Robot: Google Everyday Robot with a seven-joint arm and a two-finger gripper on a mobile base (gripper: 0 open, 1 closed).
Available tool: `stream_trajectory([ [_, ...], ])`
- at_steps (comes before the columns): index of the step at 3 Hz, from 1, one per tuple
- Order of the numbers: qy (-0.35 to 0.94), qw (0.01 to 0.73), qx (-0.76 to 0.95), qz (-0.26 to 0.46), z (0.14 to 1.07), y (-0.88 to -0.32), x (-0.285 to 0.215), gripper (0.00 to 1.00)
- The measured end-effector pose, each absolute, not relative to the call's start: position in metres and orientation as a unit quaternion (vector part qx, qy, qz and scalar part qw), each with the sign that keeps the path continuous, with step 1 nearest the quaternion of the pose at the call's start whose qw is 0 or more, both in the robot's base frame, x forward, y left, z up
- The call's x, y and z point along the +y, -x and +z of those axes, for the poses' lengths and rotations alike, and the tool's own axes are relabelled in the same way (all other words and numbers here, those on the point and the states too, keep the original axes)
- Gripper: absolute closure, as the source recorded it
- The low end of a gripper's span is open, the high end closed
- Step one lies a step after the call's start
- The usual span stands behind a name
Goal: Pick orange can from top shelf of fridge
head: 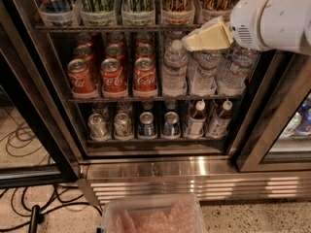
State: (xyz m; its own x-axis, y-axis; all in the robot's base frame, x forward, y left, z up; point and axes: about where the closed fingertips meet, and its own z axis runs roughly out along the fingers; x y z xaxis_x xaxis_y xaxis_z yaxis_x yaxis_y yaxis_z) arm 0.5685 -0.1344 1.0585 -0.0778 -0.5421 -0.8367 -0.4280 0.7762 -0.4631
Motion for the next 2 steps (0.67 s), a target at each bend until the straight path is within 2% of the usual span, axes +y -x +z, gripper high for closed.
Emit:
stream_trajectory([
  [2, 0.255, 0.624, 0.735, -0.075, 1.07, -0.566, -0.173, 0.13],
])
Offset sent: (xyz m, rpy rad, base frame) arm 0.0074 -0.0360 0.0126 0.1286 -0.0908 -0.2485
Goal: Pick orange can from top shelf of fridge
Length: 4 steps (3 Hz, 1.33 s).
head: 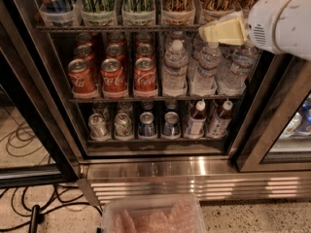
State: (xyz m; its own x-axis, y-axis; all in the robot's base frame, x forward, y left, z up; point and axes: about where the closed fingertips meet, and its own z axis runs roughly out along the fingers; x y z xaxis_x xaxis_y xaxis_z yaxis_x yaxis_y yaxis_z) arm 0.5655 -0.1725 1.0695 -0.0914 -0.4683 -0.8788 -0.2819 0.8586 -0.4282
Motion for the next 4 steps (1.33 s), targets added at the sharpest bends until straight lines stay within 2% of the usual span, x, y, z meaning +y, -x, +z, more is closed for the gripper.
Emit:
stream_trajectory([
  [1, 0.219, 0.632, 0.74, -0.068, 1.0707, -0.5631, -0.1832, 0.21],
  [2, 0.217, 0.632, 0.741, -0.067, 1.0708, -0.563, -0.1837, 0.04],
  [4, 0.217, 0.632, 0.742, -0.058, 1.0683, -0.5638, -0.1777, 0.1],
])
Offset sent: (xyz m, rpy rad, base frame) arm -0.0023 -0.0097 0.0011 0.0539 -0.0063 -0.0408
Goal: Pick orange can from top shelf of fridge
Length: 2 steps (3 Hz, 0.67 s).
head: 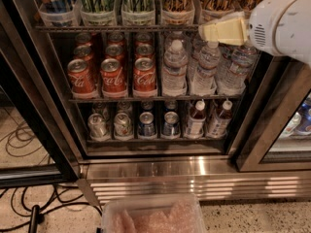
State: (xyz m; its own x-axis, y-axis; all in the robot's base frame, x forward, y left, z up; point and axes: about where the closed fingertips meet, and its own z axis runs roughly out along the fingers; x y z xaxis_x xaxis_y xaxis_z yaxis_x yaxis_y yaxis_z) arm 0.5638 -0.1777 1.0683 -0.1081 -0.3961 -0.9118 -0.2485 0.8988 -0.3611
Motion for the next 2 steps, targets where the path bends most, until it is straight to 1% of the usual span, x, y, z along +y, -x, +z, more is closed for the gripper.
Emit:
stream_trajectory([
  [1, 0.213, 0.636, 0.74, -0.045, 1.0682, -0.5675, -0.1702, 0.24],
  [2, 0.211, 0.642, 0.736, -0.033, 1.0695, -0.572, -0.1619, 0.35],
])
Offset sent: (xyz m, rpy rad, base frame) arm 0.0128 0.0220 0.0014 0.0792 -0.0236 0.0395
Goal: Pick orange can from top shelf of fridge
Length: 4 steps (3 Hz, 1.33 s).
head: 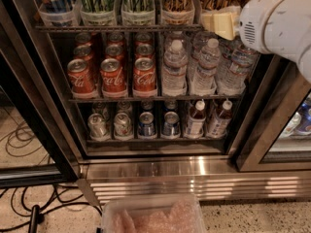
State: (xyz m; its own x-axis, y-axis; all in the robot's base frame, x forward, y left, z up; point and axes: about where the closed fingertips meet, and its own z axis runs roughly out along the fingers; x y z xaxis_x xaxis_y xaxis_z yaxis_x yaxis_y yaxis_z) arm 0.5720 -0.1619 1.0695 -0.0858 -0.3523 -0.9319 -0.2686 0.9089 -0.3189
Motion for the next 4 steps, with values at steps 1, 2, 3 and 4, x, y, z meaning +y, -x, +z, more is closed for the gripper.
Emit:
stream_trajectory([
  [1, 0.207, 0.647, 0.734, -0.024, 1.07, -0.576, -0.158, 0.4],
  [2, 0.202, 0.654, 0.729, -0.021, 1.072, -0.582, -0.16, 0.4],
  [3, 0.196, 0.661, 0.724, -0.022, 1.074, -0.588, -0.166, 0.4],
  [4, 0.19, 0.664, 0.722, -0.026, 1.076, -0.597, -0.174, 0.4],
])
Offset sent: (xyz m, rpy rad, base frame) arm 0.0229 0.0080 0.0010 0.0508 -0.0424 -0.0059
